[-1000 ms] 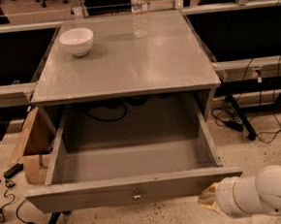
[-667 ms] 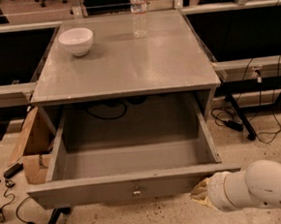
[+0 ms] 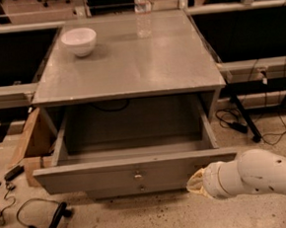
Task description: Close top drawer
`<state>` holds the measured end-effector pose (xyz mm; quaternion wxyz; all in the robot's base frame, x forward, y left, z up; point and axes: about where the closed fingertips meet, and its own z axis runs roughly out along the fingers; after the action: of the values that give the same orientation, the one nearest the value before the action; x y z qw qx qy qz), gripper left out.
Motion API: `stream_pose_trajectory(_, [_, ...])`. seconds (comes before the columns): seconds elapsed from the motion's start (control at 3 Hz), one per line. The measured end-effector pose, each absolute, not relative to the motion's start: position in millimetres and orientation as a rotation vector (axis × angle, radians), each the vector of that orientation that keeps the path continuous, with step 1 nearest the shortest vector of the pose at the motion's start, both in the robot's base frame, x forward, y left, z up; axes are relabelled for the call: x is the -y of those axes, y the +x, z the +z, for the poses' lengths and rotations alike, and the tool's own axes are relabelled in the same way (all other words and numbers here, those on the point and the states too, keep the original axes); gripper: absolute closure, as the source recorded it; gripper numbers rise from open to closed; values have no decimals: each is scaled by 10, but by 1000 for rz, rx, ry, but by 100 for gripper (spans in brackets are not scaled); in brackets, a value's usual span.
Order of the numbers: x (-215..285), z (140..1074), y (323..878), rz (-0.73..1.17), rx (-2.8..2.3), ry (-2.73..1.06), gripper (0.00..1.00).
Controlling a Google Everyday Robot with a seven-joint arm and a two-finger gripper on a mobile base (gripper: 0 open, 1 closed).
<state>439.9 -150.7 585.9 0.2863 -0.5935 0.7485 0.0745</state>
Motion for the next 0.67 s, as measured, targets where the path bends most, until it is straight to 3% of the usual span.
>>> stream_pose_trajectory(0.33, [1405, 5899, 4809, 206, -1953, -1603, 100])
stream_pose_trajectory(0.67, [1406, 5899, 4788, 206, -1953, -1603, 100])
